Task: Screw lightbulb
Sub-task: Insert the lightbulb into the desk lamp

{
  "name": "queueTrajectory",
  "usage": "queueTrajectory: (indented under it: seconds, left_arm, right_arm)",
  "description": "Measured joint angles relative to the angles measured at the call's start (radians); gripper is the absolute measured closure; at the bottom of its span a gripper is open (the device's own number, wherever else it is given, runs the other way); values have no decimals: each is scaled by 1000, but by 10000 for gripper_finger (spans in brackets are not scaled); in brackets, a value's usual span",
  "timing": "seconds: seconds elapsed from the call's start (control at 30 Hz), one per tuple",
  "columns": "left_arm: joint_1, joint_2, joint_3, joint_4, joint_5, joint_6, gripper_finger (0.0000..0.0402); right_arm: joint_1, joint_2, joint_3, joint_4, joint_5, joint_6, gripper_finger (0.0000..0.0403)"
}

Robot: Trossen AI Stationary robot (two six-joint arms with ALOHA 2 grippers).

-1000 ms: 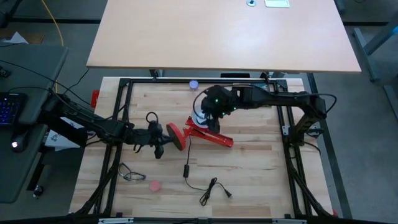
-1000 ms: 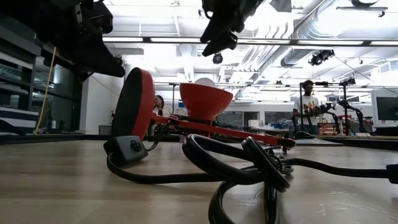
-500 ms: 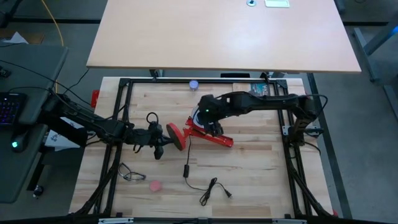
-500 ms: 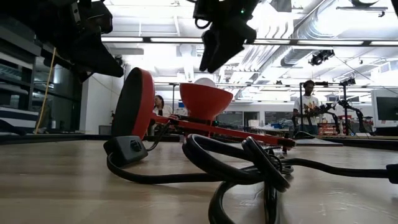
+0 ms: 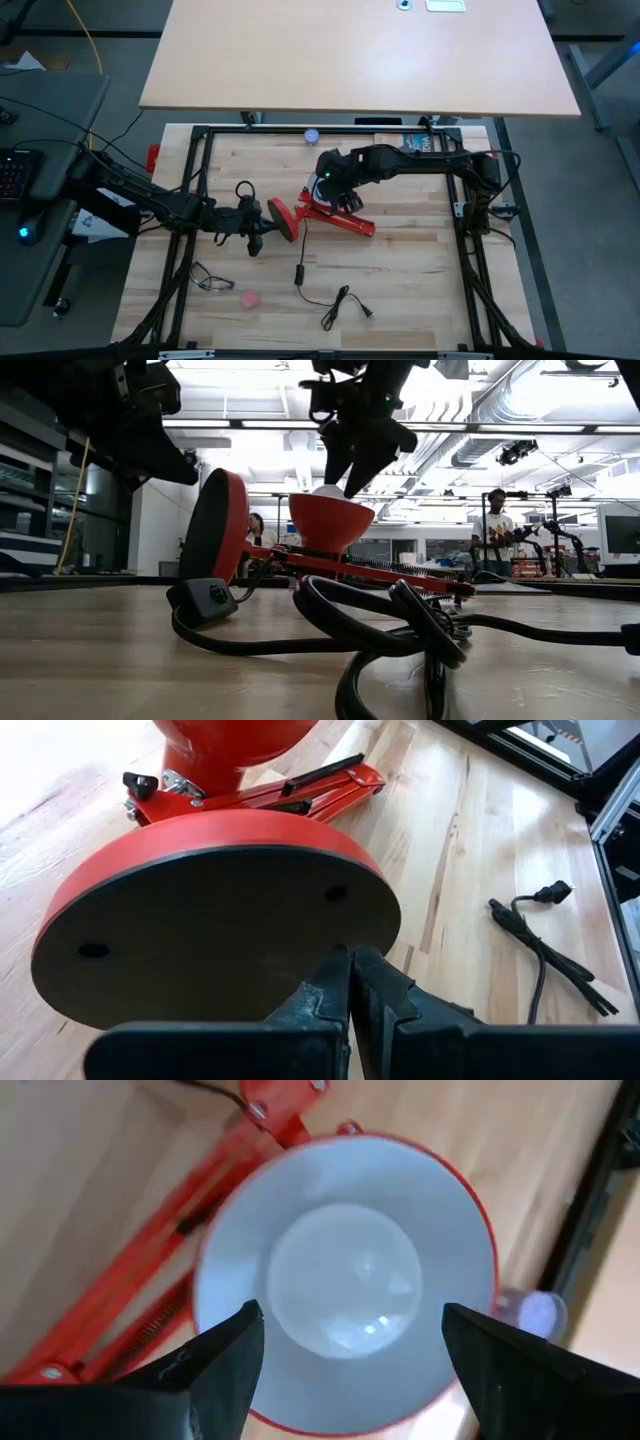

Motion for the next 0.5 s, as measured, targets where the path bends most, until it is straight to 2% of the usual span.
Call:
queueTrajectory:
  seconds: [0.5]
  left_arm:
    - [0, 0, 0, -23, 0, -8, 402]
  right_arm:
    - [1, 47, 1, 19, -6, -57, 105]
